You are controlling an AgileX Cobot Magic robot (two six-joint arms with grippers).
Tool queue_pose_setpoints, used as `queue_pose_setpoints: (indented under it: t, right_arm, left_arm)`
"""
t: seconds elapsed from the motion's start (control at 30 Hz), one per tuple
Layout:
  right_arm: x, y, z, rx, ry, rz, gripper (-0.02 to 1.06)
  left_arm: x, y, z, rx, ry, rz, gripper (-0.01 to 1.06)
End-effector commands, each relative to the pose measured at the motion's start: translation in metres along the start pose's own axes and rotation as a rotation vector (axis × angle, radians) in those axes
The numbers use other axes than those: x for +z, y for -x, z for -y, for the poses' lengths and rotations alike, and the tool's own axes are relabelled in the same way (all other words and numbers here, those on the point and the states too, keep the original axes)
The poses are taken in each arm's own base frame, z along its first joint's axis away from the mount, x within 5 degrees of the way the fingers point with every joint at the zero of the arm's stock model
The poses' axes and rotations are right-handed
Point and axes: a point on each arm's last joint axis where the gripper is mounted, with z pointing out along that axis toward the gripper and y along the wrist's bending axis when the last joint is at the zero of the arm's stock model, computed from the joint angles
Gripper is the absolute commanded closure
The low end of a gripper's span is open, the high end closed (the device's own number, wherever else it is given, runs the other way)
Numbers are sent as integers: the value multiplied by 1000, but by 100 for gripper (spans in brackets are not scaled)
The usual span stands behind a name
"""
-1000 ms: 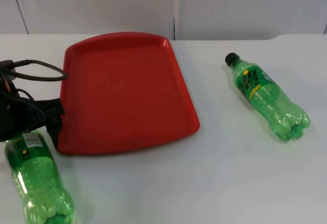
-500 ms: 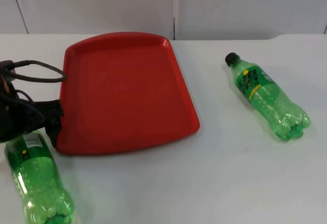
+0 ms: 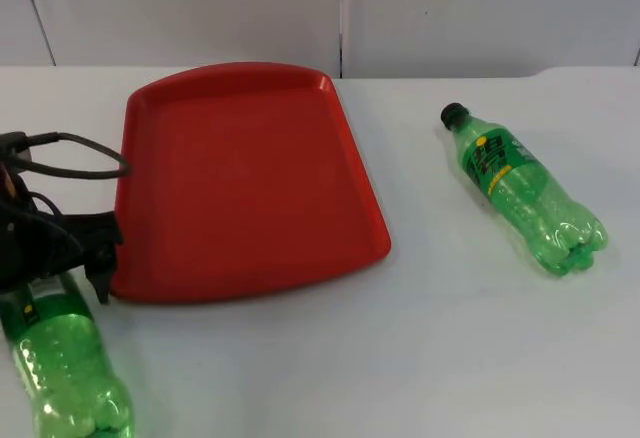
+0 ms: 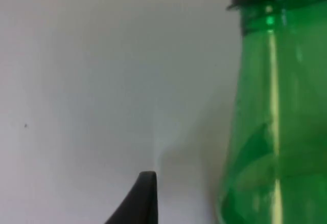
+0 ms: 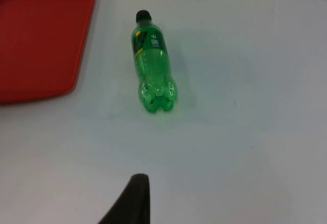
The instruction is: Place the bottle upright on the tray.
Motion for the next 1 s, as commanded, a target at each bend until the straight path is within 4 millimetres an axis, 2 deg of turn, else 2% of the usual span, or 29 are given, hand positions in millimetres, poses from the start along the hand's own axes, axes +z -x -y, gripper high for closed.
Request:
queue_pose_setpoints:
  t: [0.0, 0.07, 0.13, 0.17, 0.2, 0.23, 0.27, 0.3, 0.33, 0.63, 0.73, 0.77, 0.9, 0.93, 0.97]
  right_arm:
    - [0, 0, 0, 3, 0, 9, 0]
    - [0, 0, 0, 3, 0, 9, 0]
    - [0, 0, 0, 3, 0, 9, 0]
    - [0, 0, 0, 3, 0, 9, 0]
    - [0, 0, 0, 3, 0, 9, 0]
    - [0, 0, 0, 3, 0, 9, 0]
    - [0, 0, 0, 3, 0, 9, 0]
    - [0, 0, 0, 3, 0, 9, 0]
    - [0, 0, 0, 3, 0, 9, 0]
    - [0, 0, 0, 3, 0, 9, 0]
    - [0, 0, 0, 3, 0, 9, 0]
    - [0, 0, 0, 3, 0, 9, 0]
    - [0, 0, 0, 3, 0, 9, 0]
    - [0, 0, 0, 3, 0, 9, 0]
    - [0, 0, 0, 3, 0, 9, 0]
  left_arm:
    - [3, -2, 1, -3, -4, -4, 0]
    - [6, -3, 1, -12, -4, -12, 3]
    - [6, -3, 1, -12, -4, -13, 16]
    - [6, -3, 2, -12, -6, -10, 28]
    - [6, -3, 2, -12, -6, -10, 28]
    - [5, -2, 2, -17, -3, -13, 52]
    - [4, -1, 3, -23, -4, -15, 69]
    - [3, -1, 3, -34, -11, -12, 92]
    - [1, 0, 4, -38, -19, -7, 105]
    - [-23, 6, 7, -76, -77, 56, 105]
    - [-45, 12, 9, -68, -133, 129, 105]
    - [-45, 12, 9, -68, -133, 129, 105]
    - [-82, 24, 15, -33, -264, 303, 105]
    - [-82, 24, 15, -33, -264, 303, 105]
    - [-94, 26, 16, -17, -294, 355, 105]
